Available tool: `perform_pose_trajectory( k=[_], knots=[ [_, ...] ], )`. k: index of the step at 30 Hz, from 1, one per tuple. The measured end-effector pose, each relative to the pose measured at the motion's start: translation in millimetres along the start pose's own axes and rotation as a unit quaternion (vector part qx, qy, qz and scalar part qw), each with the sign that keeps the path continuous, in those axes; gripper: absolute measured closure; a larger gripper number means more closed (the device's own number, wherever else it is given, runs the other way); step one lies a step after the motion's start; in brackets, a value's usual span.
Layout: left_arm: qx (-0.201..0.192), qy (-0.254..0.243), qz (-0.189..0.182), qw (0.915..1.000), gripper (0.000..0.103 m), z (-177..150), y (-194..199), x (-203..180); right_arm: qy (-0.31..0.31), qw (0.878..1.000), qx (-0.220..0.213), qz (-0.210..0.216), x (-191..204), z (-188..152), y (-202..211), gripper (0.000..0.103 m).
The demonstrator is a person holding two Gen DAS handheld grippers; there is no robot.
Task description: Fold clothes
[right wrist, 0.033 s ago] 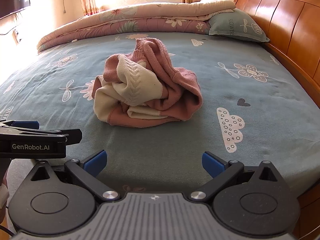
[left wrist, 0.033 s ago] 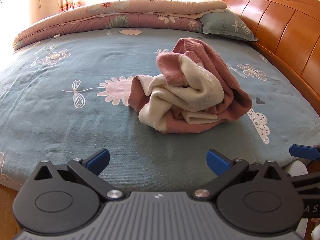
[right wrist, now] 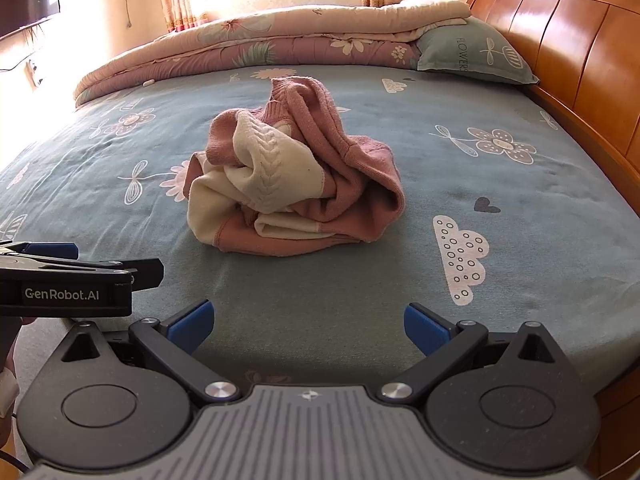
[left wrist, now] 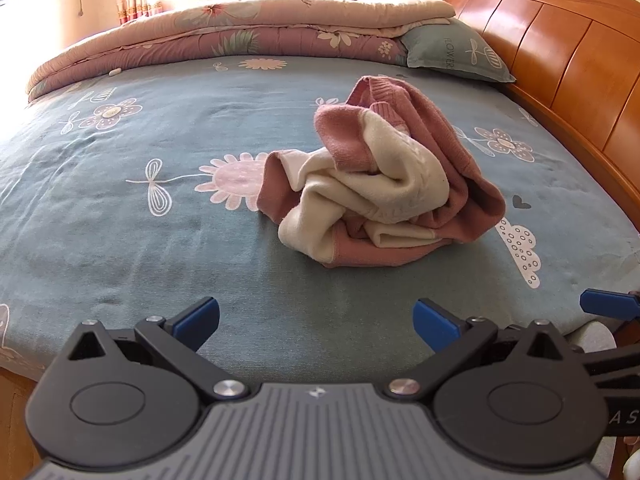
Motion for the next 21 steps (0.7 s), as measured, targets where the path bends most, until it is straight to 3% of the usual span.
perform_pose_trajectory(
  k=[21],
  knots=[
    [-0.005,0.002,-0.009,0.9999,0.0,-0.3,1.5,-1.8,-0.011,1.0,-0.003,0.0,-5.8,1.0,0.5,0.0]
  ],
)
Point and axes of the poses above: each gripper's, at about its wrist camera, not at the fingertips, and y roughly against the way its jaws point, x to its left, z to its top, the point moved 3 cm from there along -y, roughly the way its jaws point, and after that the axes turned 6 degrees about x, right-handed, at the moved point
